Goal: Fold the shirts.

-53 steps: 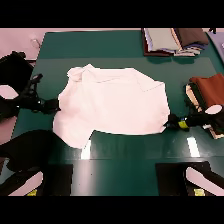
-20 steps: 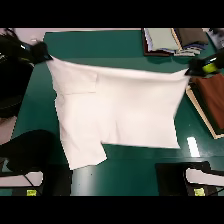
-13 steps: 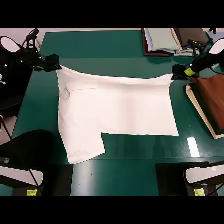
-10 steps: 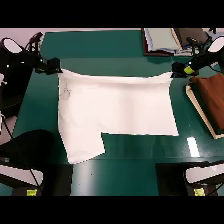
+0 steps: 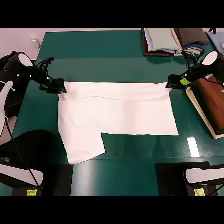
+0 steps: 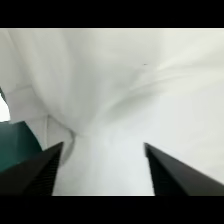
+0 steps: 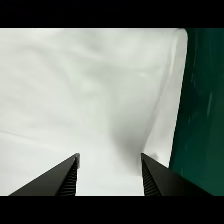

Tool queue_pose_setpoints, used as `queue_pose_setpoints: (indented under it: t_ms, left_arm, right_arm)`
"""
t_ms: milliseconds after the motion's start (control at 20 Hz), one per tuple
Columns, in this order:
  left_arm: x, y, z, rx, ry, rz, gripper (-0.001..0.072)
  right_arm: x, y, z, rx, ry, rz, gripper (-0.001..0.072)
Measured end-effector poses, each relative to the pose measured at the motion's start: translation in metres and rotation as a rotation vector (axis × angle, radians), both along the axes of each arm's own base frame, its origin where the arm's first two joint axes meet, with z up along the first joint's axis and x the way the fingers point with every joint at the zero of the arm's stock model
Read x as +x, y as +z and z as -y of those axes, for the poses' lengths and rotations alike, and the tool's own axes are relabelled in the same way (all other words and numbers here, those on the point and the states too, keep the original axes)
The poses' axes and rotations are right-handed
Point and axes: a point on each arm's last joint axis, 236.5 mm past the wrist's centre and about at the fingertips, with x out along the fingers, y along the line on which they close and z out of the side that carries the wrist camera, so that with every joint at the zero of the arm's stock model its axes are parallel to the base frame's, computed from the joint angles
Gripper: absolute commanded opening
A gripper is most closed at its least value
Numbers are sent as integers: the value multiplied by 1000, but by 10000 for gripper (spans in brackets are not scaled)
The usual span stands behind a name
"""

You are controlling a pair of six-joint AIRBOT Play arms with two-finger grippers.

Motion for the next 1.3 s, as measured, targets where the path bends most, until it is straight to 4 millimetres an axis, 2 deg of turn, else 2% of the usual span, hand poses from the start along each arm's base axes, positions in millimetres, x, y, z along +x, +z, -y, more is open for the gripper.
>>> queue_pose_setpoints:
  t_ms: [100,200,350,450,600,700,850,1000,1100,1150,1200,1250,1300]
  left_arm:
    - [-11,5,-5,26,-4,-18,658]
    - [-26,17,-9,51,5,-15,658]
    - [-69,25,-11,67,24,-34,659]
    - [-112,18,-8,62,38,-76,659]
    - [-179,-6,-3,54,65,-150,659]
    - [-214,-24,4,28,89,-192,659]
    - [-246,-48,19,-37,126,-236,659]
    - [-256,-60,35,-111,163,-239,657]
    - [-254,-62,43,-151,181,-223,344]
    - [-253,-64,43,-151,179,-214,275]
    - [-248,-63,44,-159,186,-193,114]
    - [-243,-61,45,-168,193,-176,21]
    - [-239,-58,46,-173,190,-162,20]
  right_arm:
    - [-6,6,4,-1,-9,4,452]
    - [-20,15,8,2,-17,-2,452]
    - [-46,26,11,1,-30,7,452]
    - [-61,33,12,-4,-39,31,451]
    - [-75,41,12,-13,-55,87,450]
    - [-79,46,12,-19,-63,124,450]
    - [-82,54,12,-24,-68,159,450]
    - [-84,57,12,-26,-70,171,450]
    - [-86,57,12,-25,-69,169,450]
    - [-87,57,12,-24,-67,166,450]
    - [-89,56,11,-24,-65,156,449]
    - [-91,55,12,-22,-64,148,449]
    - [-95,53,13,-22,-62,133,449]
